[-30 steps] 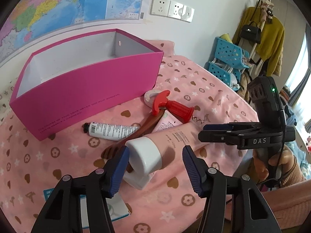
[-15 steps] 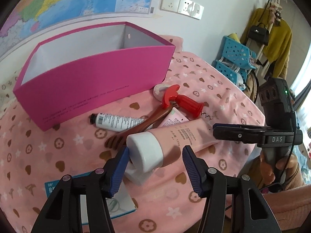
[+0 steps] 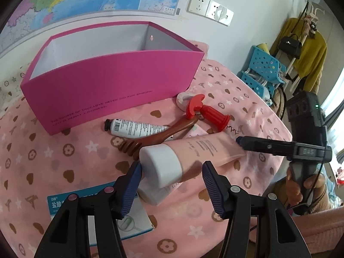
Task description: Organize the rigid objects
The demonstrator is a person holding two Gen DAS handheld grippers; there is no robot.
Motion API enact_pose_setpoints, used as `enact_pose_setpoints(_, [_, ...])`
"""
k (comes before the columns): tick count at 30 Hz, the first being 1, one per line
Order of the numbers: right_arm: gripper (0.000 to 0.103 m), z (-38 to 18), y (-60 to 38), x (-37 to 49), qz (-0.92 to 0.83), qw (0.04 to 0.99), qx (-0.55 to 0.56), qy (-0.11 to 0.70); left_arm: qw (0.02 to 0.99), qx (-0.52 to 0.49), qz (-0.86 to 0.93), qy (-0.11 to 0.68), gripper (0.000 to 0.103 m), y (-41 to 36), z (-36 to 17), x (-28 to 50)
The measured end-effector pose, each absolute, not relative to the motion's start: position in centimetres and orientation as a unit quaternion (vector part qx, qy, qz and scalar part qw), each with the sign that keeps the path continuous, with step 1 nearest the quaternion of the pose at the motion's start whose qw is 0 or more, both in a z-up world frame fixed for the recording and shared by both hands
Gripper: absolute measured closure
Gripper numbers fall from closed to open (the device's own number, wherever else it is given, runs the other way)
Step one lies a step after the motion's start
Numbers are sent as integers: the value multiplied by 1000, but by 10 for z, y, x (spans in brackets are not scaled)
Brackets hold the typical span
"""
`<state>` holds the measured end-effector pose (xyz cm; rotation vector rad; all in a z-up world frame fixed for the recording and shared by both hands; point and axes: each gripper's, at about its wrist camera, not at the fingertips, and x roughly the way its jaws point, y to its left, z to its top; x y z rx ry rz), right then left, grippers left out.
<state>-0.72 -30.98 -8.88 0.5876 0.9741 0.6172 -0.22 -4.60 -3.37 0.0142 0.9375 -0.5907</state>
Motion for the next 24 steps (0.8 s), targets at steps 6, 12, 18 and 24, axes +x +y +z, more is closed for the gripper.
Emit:
enact_pose_setpoints(6, [40,-99,-313,-5,284,786,282,471,842,4,-288,455,46,-50,-39,-2])
enact_pose_setpoints(12, [42,-98,-314,-6,279,785,283,475,842,-8,-284,459,46,-45,-41,1])
enact_pose_setpoints(18, [42,-97,-311,-6,280,788,274,475,843,-10,-277,461,47,-40,-42,4])
enact_pose_setpoints(24, [42,-97,-309,-5,280,791,273,471,867,14,-258,427,48,-43,-29,0])
